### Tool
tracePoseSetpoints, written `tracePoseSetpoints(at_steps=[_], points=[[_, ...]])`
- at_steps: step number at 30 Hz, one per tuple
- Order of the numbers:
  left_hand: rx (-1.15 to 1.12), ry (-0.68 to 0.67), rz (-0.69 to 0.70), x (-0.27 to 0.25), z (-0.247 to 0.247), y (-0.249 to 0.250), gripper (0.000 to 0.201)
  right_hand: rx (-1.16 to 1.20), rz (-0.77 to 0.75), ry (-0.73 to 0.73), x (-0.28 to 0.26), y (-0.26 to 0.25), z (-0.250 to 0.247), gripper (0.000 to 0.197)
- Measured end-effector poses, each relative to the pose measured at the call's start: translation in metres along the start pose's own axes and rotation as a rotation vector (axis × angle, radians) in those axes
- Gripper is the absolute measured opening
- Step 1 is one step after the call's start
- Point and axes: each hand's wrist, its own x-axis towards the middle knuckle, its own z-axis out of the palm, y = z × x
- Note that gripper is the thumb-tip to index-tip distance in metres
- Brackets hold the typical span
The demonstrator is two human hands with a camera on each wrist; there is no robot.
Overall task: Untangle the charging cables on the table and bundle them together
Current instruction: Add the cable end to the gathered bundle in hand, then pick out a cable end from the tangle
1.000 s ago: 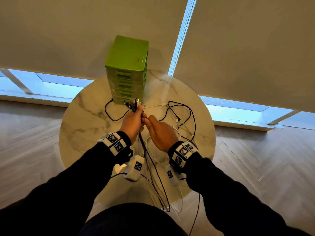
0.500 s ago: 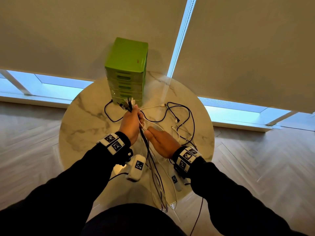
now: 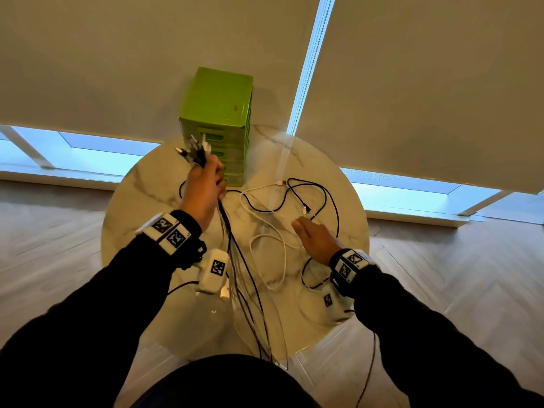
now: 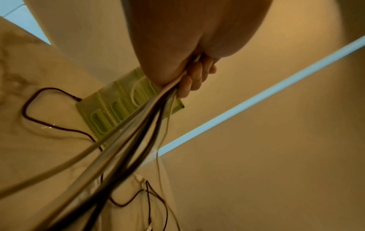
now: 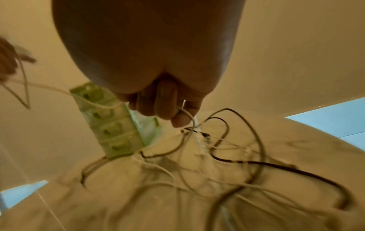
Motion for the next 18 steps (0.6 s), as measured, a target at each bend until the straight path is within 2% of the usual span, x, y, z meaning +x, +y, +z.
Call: tracePoseSetpoints(at_steps=[5, 7, 10, 13, 16, 18], points=[[0.218, -0.150, -0.163, -0.017, 0.016, -0.035, 0.037, 0.044, -0.142, 0.081, 0.017, -0.065, -0.009, 0.026], [0.271, -0.183, -0.216, -0.019, 0.017, -0.042, 0.043, 0.049, -0.211, 0.060, 0.018, -0.081, -0.006, 0.027], [0.227, -0.191, -0.248, -0.019, 0.017, -0.044, 0.045, 0.070, -0.336, -0.008, 0.015, -0.097, -0.004, 0.027], [0.163, -0.137, -0.195, -0.019, 0.018, -0.041, 0.042, 0.103, -0.378, -0.092, 0.012, -0.097, -0.002, 0.019], [-0.012, 0.000, -0.177, -0.015, 0.017, -0.034, 0.027, 0.066, -0.339, -0.174, 0.010, -0.081, 0.003, 0.029], [-0.115, 0.054, -0.146, -0.010, 0.011, -0.027, 0.025, 0.009, -0.299, -0.220, 0.010, -0.058, 0.007, 0.030]])
